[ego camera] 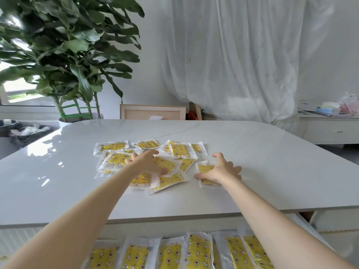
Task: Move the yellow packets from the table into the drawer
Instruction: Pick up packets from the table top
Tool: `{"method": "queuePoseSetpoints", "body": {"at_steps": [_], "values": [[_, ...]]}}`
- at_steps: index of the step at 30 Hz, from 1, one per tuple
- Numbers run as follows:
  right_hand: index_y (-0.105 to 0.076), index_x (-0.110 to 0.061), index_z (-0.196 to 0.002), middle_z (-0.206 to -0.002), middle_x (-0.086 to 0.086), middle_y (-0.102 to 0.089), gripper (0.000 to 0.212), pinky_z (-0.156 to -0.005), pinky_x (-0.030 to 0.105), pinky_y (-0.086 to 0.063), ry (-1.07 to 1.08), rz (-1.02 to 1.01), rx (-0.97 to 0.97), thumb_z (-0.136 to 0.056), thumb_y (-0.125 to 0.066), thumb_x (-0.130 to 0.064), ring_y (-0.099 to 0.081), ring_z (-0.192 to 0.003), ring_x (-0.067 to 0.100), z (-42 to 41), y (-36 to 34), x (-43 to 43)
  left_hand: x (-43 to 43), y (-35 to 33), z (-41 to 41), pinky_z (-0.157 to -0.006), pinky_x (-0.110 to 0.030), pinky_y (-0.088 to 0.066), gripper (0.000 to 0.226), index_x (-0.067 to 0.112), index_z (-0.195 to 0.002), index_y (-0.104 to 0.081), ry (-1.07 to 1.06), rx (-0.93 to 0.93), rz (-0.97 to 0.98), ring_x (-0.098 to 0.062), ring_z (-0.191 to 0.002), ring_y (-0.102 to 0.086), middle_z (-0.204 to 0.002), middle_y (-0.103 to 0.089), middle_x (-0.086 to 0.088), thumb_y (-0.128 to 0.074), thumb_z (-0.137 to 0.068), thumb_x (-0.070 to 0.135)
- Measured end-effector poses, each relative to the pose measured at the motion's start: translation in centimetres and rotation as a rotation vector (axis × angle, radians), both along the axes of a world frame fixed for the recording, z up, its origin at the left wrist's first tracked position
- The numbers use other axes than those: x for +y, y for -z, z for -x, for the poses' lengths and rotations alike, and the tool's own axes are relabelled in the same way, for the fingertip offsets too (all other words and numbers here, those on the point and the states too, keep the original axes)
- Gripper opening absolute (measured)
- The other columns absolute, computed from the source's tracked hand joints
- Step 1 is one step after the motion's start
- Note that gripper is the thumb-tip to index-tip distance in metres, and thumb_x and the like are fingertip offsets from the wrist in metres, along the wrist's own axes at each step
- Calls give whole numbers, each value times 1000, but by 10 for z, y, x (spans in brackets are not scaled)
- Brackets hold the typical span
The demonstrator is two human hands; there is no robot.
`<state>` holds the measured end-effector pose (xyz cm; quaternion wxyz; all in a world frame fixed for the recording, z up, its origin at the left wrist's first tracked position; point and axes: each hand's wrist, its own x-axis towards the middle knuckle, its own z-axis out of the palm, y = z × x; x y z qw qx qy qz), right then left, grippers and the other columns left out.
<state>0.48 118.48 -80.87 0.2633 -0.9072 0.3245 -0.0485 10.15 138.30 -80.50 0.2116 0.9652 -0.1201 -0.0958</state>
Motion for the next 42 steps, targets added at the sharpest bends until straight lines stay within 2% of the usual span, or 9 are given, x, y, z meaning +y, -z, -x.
{"method": "queuePoseSetpoints", "body": {"at_steps": [3, 7, 10, 15, 19, 25, 29, 33, 42], "values": [[-25, -36, -139, -132, 7, -40, 100, -80, 30, -37, -18, -105, -55, -59, -83, -50, -43, -122, 30, 6, 0, 1, 3, -2, -4, -113, -49, -25, 135, 34, -147, -24, 56, 66, -52, -29, -139, -28, -147, -36, 8, -67, -26, 74], [-23, -29, -141, -134, 2, -48, 105, -78, 29, -40, -43, -130, -97, -59, -85, -44, -52, -118, 25, 16, -1, 4, 2, -19, 23, -115, -43, -27, 111, 14, -151, -11, 106, 159, -69, -27, -142, -27, -155, -26, -6, -80, -70, 43], [-22, -23, -142, -135, 2, -47, 106, -83, 31, -42, -36, -198, -109, -60, -87, -38, -51, -120, 25, 23, -6, 8, 5, -20, 34, -117, -42, -23, 108, 12, -152, -11, 76, 119, -104, -27, -144, -23, -158, -17, -6, -76, -73, 47], [-31, -14, -132, -129, 6, -50, 79, -90, 36, -48, -12, -360, -344, -71, -81, -21, -55, -107, 27, 22, -19, 18, 17, -4, 27, -113, -50, -26, 167, 24, -150, -13, 30, 116, -95, -32, -143, -22, -157, -18, -9, -65, -5, 88], [-39, -11, -128, -125, 3, -51, 76, -76, 24, -44, -123, -611, -507, -68, -85, -19, -52, -104, 18, 13, -37, 27, 23, 7, 21, -112, -50, -28, 171, 27, -148, -20, -6, 101, -4, -34, -140, -28, -154, -29, -6, -61, 7, 87], [-56, -5, -122, -119, 5, -63, 62, -82, 27, -47, -317, -531, -147, -73, -80, -35, -61, -107, 19, -2, -34, 41, 34, -3, 43, -108, -44, -37, 124, 25, -148, -23, 57, 97, 221, -29, -134, -35, -149, -30, -7, -88, -46, 52], [-43, -5, -137, -135, 8, -52, 76, -87, 27, -41, -305, -455, -58, -76, -79, -33, -51, -121, 23, -11, -20, 53, 53, 0, 45, -95, -25, -41, 83, 18, -146, -28, 93, 14, 307, -18, -126, -44, -140, -46, -3, -76, -78, 14], [-41, -5, -137, -129, 7, -51, 77, -81, 27, -42, -291, -408, -17, -74, -79, -29, -52, -114, 22, -22, -24, 71, 83, -4, 44, -78, -18, -43, 68, 22, -143, -36, 53, 24, 234, -14, -112, -45, -141, -41, 0, -69, -84, 18], [-39, -6, -141, -138, 6, -50, 96, -74, 28, -45, -345, -280, 43, -62, -88, -31, -53, -118, 22, -24, -28, 103, 101, -5, 54, -96, -27, -42, 77, 25, -141, -39, 21, 150, 284, -19, -116, -47, -141, -40, -6, -79, -75, 22]]}}
